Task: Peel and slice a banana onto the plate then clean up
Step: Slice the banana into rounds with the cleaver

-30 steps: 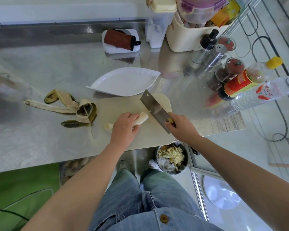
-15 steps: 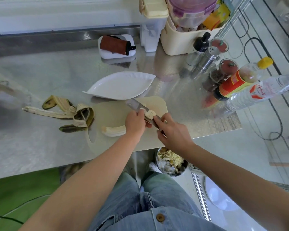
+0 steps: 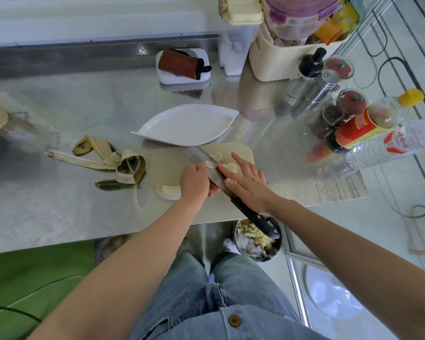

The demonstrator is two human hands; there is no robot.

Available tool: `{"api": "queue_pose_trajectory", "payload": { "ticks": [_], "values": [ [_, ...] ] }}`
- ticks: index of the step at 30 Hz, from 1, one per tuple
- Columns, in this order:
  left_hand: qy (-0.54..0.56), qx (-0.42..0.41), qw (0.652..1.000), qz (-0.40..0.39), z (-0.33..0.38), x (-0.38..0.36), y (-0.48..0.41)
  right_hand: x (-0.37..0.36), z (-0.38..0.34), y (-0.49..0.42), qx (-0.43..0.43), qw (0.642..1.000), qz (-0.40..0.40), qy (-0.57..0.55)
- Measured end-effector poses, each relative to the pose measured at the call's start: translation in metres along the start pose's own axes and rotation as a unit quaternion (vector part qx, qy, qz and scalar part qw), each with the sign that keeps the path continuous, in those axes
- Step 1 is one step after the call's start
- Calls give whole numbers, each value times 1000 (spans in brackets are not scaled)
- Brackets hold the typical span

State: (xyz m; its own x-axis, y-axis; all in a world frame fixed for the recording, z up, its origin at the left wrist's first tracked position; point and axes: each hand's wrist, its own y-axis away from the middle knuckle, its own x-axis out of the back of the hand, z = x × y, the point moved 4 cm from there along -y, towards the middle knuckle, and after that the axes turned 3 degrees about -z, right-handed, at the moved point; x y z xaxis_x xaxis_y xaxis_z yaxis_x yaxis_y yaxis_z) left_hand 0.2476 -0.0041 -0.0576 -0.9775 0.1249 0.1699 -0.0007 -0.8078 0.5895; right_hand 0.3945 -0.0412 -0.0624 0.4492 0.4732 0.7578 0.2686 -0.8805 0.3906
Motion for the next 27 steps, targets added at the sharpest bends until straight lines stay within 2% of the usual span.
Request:
{"api": "queue_pose_trajectory", "payload": {
  "ticks": [4,8,10,15,19,23,27],
  "values": [
    [-5,10,1000,-3,-3,4,-1,1,6,-7,-52,998,-3,-31],
    [7,3,1000,-12,-2,6,-2,7,-15,-11,35,999,1,-22],
    [14,5,1000,-12,-1,6,-2,5,-20,-13,52,999,-8,-6],
    [-8,21,1000,-5,-3,11,2,2,-6,-16,-36,999,-14,-31],
    [-17,14,1000,-11,-3,12,4,-2,-17,-16,21,1000,-13,-10],
    [-32,10,999,-17,0,11,9,1,-11,-20,-53,998,4,-26],
    [-39,3,999,-17,2,11,11,1,-15,-22,-17,1000,-2,6]
  ]
}}
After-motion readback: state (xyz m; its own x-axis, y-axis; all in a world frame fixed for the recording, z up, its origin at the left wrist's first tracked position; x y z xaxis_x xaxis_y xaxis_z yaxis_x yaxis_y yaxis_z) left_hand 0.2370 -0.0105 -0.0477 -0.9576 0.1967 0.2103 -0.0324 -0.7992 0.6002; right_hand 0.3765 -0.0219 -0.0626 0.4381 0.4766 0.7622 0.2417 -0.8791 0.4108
